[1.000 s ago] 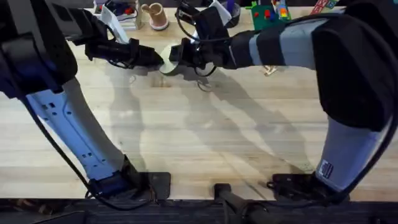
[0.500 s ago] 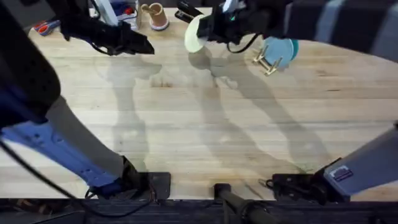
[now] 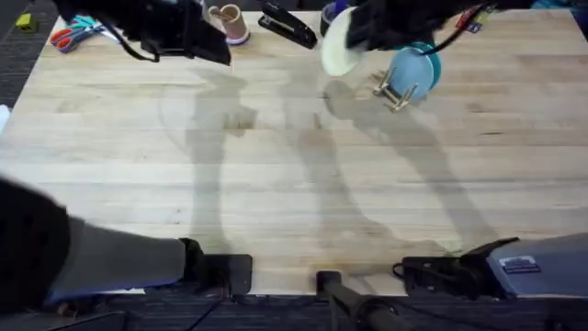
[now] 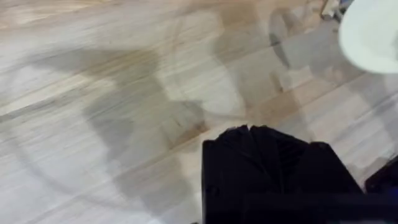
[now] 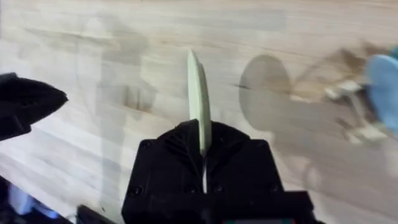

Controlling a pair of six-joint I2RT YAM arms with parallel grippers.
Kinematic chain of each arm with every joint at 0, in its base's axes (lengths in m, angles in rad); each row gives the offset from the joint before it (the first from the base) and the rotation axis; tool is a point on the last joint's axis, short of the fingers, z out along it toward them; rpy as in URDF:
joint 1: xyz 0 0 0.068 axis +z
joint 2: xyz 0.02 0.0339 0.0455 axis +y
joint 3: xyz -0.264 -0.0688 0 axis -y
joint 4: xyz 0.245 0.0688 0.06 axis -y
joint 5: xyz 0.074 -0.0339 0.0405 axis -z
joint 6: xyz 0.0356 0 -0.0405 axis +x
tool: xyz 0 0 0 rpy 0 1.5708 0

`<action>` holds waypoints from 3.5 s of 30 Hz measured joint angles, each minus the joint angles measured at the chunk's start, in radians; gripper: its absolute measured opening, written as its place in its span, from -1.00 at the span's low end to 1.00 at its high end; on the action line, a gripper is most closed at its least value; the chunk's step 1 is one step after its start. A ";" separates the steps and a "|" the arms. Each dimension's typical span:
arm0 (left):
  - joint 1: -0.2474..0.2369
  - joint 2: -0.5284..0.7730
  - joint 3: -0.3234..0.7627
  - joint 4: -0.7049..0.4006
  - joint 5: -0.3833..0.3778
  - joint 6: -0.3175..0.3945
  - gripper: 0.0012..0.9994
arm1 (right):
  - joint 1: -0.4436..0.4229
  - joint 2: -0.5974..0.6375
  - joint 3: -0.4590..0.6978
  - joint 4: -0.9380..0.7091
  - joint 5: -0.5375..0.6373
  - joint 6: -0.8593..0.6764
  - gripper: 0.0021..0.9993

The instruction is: Pick up the plates from the table one by one and place each into a slot on the dish rack.

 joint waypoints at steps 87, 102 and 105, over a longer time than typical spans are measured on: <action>-0.456 -0.230 0.000 -0.075 -0.389 -0.323 0.99 | -0.277 -0.033 0.436 -0.561 0.273 -0.916 -0.94; -0.456 -0.230 0.000 -0.075 -0.389 -0.323 0.99 | -0.289 0.003 0.440 -0.527 0.182 -0.923 -0.94; -0.456 -0.230 0.000 -0.075 -0.389 -0.323 0.99 | -0.290 0.041 0.440 -0.557 0.177 -0.921 -0.94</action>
